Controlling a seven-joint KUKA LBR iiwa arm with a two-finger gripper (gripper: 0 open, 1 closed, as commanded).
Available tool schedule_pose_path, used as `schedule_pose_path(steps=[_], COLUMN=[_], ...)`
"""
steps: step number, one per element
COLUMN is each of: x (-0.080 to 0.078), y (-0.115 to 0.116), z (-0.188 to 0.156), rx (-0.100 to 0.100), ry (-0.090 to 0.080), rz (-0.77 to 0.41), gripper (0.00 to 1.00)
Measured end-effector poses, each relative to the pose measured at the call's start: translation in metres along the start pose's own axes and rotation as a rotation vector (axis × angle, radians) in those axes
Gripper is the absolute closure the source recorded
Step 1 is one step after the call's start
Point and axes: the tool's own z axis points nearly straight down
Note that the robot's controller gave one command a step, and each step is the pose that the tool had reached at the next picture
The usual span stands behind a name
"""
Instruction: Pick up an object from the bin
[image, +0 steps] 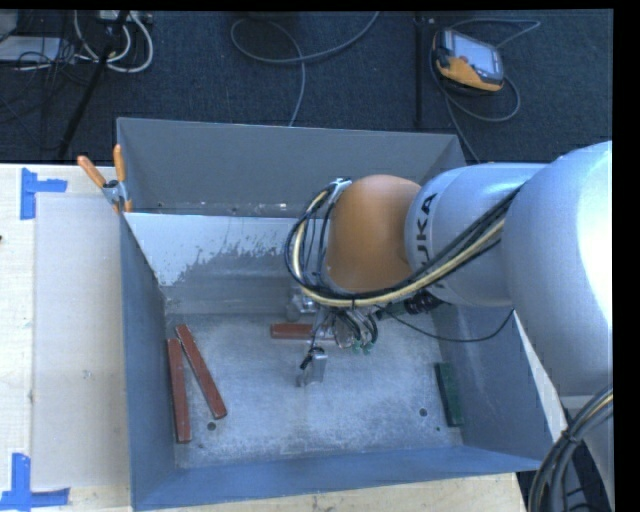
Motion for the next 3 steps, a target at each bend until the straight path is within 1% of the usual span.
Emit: schedule_pose_path(steps=[1,2,3], x=[-0.0007,-0.0007,-0.0007], y=[0.001,0.001,0.001], z=[-0.0043,-0.0043,-0.0042], rx=[-0.002,-0.002,-0.002], ry=[-0.003,-0.003,-0.003], rz=[0.003,0.004,0.005], gripper=[1.0,0.0,1.0])
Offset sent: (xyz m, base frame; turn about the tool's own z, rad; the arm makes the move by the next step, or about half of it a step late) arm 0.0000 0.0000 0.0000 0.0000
